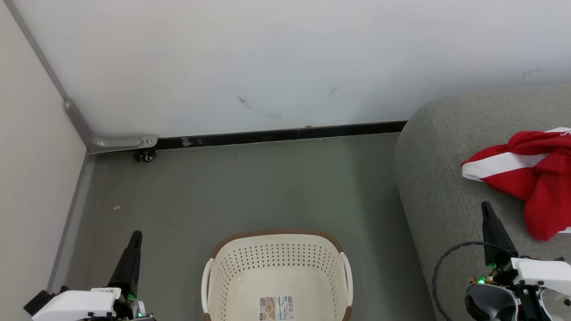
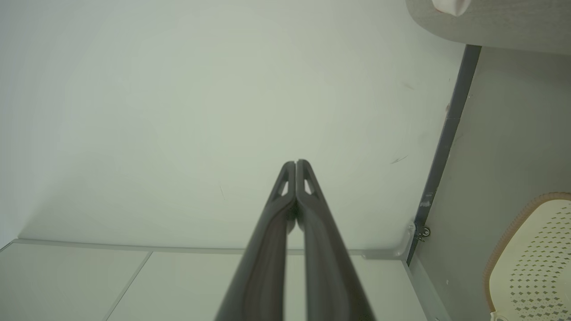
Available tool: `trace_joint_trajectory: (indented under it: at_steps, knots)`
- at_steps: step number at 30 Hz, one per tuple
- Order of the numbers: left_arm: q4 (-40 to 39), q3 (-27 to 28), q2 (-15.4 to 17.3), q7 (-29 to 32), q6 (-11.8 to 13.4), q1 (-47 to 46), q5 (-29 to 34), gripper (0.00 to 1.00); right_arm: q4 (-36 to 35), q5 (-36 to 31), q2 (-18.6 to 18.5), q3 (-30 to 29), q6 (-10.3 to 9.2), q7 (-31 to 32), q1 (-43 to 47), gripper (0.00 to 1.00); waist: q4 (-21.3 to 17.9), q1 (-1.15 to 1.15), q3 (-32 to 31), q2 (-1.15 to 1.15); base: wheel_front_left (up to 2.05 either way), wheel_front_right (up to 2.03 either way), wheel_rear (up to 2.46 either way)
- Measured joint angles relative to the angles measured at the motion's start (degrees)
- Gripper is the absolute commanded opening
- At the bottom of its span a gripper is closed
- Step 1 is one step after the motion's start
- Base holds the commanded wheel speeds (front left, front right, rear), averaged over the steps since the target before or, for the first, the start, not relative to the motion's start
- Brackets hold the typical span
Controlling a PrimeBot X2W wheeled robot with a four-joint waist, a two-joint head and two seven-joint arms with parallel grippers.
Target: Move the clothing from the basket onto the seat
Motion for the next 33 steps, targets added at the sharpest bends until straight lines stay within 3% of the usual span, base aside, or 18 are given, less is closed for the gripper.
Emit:
trace_joint_trajectory:
  at_steps: [33]
  knots:
    - [-0.14, 0.0, 0.0, 0.0, 0.0, 0.0, 0.0, 0.0, 0.01, 0.0, 0.03, -0.16, 0.0, 0.24, 0.0, 0.0, 0.0, -0.01, 0.01, 0.0, 0.0, 0.0, 0.0]
